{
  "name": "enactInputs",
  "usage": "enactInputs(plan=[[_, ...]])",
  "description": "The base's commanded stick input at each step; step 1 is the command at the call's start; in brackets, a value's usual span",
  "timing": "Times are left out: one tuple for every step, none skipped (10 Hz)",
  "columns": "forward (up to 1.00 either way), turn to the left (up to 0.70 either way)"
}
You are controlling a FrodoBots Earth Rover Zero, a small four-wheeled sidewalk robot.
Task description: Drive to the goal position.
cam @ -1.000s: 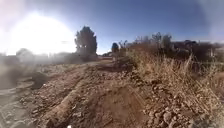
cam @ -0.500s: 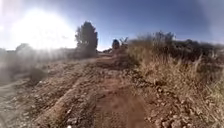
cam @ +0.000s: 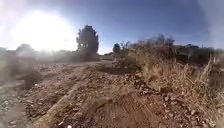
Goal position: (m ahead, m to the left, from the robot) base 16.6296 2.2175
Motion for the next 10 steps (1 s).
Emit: enactInputs(plan=[[0.50, 0.00], [0.50, 0.00], [0.50, 0.00], [0.50, 0.00], [0.50, 0.00], [0.50, 0.00], [0.50, 0.00], [0.50, 0.00], [0.50, 0.00], [0.50, 0.00]])
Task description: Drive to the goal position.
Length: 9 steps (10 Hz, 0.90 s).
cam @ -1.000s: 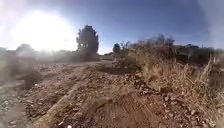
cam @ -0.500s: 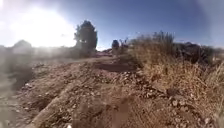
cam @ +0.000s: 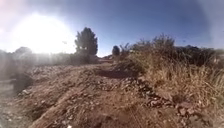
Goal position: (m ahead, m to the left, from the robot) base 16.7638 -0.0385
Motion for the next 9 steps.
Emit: enactInputs(plan=[[0.50, 0.00], [0.50, 0.00], [0.50, 0.00], [0.50, 0.00], [0.50, 0.00], [0.50, 0.00], [0.50, 0.00], [0.50, 0.00], [0.50, 0.00]])
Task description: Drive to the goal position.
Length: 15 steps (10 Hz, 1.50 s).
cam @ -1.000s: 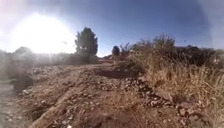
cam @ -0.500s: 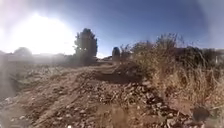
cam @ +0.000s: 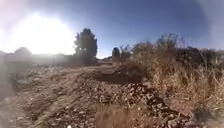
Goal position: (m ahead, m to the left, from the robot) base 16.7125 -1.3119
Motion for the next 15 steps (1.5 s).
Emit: enactInputs(plan=[[0.50, 0.00], [0.50, 0.00], [0.50, 0.00], [0.50, 0.00], [0.50, 0.00], [0.50, 0.00], [0.50, 0.00], [0.50, 0.00], [0.50, 0.00], [0.50, 0.00], [0.50, 0.00], [0.50, 0.00], [0.50, 0.00], [0.50, 0.00], [0.50, 0.00]])
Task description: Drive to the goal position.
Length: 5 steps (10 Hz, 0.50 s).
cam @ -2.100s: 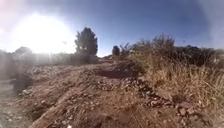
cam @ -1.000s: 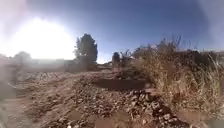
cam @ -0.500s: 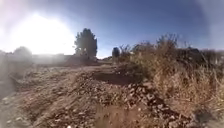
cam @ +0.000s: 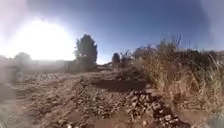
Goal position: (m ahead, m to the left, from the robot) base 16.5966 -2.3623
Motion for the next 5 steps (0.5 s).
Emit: enactInputs(plan=[[0.50, 0.00], [0.50, 0.00], [0.50, 0.00], [0.50, 0.00], [0.50, 0.00]])
